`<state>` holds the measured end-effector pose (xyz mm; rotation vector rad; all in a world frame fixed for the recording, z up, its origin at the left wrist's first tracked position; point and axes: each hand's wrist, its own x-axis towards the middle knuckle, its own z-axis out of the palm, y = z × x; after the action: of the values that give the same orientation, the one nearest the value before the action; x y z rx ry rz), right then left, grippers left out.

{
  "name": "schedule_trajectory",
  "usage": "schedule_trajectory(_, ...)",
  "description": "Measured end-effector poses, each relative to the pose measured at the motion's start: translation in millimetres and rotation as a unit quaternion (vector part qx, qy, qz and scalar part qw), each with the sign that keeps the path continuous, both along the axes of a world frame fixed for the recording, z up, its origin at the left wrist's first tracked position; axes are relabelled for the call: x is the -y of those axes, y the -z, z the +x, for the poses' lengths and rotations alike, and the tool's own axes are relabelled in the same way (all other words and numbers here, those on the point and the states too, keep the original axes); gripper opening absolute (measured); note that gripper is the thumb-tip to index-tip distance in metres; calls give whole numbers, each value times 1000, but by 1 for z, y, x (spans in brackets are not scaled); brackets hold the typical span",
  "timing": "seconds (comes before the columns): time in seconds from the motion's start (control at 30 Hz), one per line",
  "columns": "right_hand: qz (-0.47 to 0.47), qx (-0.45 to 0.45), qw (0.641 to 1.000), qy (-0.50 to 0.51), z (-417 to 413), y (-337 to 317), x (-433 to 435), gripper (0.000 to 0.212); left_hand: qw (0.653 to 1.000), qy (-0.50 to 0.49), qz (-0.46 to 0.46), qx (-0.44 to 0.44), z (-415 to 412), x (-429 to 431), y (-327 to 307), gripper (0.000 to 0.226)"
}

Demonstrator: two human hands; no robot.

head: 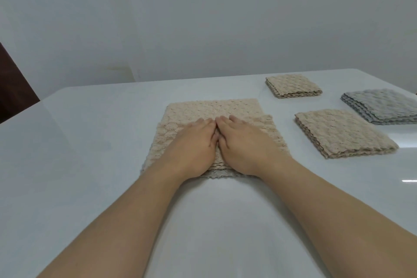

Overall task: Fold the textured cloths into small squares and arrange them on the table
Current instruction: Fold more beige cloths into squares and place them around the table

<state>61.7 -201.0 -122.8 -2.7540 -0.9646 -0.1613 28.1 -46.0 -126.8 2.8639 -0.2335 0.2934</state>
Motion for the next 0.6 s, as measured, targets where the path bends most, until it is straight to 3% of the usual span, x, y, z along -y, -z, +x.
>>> schedule_trajectory(0.17, -36, -24, 999, 18, 2, 3, -1, 59, 994, -35, 74, -75, -2, 2, -1, 57)
schedule_trajectory(0.6, -18, -102, 986, 132, 16, 1, 14, 72, 972, -161, 39, -166, -3, -27, -4, 68)
